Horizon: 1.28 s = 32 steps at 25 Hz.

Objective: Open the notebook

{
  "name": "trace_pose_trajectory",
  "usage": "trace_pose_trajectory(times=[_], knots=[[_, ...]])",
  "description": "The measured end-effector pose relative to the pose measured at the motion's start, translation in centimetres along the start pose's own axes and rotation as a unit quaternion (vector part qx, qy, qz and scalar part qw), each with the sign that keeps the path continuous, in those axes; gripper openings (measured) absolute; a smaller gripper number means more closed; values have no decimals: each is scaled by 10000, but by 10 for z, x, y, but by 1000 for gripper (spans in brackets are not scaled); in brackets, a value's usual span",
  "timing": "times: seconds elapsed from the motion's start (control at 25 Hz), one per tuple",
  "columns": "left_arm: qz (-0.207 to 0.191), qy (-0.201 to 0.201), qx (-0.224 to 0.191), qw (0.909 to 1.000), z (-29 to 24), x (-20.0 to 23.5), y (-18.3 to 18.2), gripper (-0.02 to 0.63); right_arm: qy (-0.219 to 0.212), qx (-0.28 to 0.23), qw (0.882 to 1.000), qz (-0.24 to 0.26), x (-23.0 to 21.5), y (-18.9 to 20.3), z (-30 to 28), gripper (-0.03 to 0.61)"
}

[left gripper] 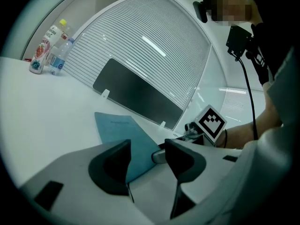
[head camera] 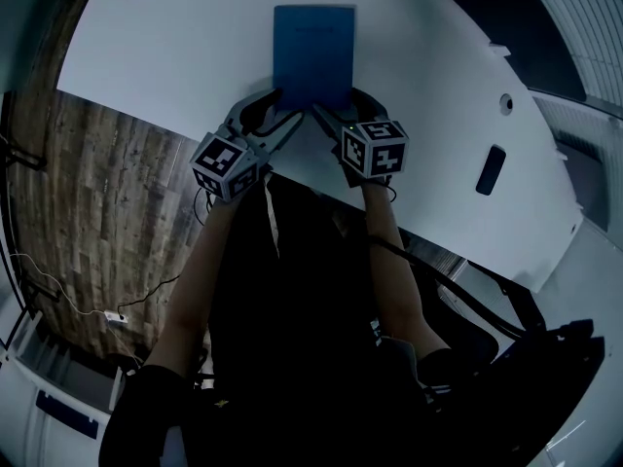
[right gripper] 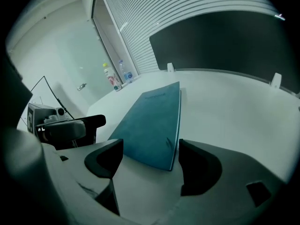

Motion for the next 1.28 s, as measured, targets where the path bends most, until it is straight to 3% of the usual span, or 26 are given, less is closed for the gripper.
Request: trace_pose_trajectory(times=[0.36,0.6,1.28], knots=[[88,-23,-109,9999,-4,0,-1,209,-84,-34,10000,12,-1,-5,1,322],[156,12,-132,9998,-3,0,0,208,-75,-7,9998,-166,-6,-1,3,216],[286,192,-169,9993,-6,-6,-2,209,18,-411,9981,-463,-14,-13,16,43]])
Point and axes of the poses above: the fingertips, and each gripper's own axes: z backward along the fingers, x to its left, y out of its underside, the point moved 2 cm from there along z, backward along the fingers, and after that the axes turned 11 degrees about z, right-handed, at the moved point
